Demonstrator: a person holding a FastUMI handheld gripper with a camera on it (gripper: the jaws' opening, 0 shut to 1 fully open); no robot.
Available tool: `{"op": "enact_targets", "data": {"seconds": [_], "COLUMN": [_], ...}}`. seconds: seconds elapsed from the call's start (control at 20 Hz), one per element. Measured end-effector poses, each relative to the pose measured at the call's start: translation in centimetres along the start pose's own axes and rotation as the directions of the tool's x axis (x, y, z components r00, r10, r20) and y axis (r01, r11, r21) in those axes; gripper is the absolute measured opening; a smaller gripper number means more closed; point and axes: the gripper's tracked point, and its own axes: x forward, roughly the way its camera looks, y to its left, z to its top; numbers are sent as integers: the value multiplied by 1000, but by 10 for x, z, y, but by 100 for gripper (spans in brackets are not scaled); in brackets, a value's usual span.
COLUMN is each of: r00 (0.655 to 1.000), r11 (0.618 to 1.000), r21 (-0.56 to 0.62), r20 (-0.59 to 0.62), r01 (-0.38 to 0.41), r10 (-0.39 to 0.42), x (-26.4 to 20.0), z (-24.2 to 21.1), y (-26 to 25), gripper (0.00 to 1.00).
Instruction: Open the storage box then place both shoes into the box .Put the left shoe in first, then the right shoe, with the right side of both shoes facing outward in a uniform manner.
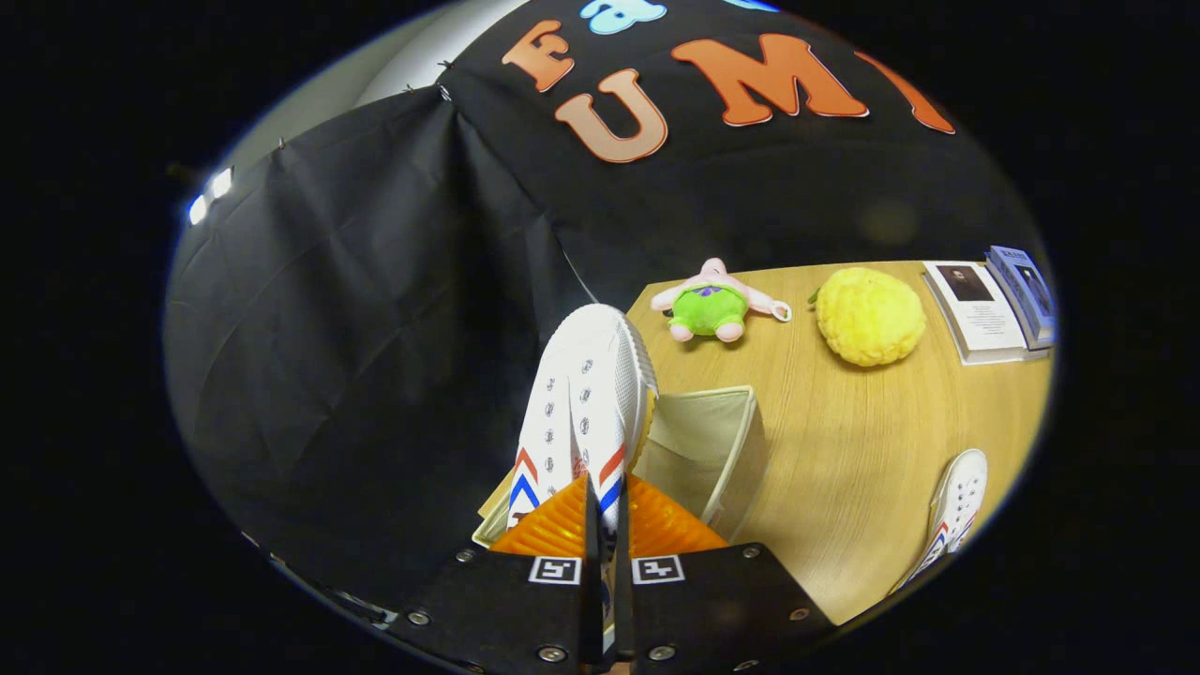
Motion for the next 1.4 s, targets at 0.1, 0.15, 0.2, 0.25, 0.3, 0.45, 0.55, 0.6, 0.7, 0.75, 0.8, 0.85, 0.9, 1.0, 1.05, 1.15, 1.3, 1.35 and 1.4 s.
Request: {"op": "enact_targets", "data": {"seconds": [0.1,0.15,0.2,0.25,0.3,0.45,0.55,0.6,0.7,0.75,0.8,0.85,0.9,1.0,1.05,1.15,1.3,1.35,1.4], "r00": [1000,999,999,998,997,989,982,980,988,994,997,998,999,1000,999,997,991,987,982], "r11": [1000,999,999,998,996,988,990,992,997,997,996,996,996,997,997,996,992,989,984], "r21": [-23,-35,-46,-61,-76,-135,-124,-115,-71,-69,-78,-82,-80,-66,-65,-65,-48,-40,-30], "r20": [-21,-32,-39,-46,-60,-117,-167,-183,-148,-106,-66,-43,-26,1,15,46,71,77,83], "r01": [2,9,18,29,45,69,66,57,36,31,33,37,30,24,32,64,120,145,174], "r10": [-3,-10,-20,-32,-49,-85,-86,-78,-47,-38,-38,-41,-33,-24,-31,-61,-117,-142,-171], "x": [13,19,24,29,34,47,50,52,50,43,34,22,12,-8,-18,-39,-68,-75,-84], "z": [-8,-12,-14,-16,-18,-38,-54,-59,-50,-39,-27,-21,-17,-13,-10,-5,-6,-7,-9], "y": [2,0,-1,-4,-7,-20,-21,-20,-15,-13,-14,-16,-17,-24,-31,-49,-84,-99,-115], "gripper": [5,5,5,5,5,5,5,7,17,18,26,28,35,46,50,63,77,79,83]}}
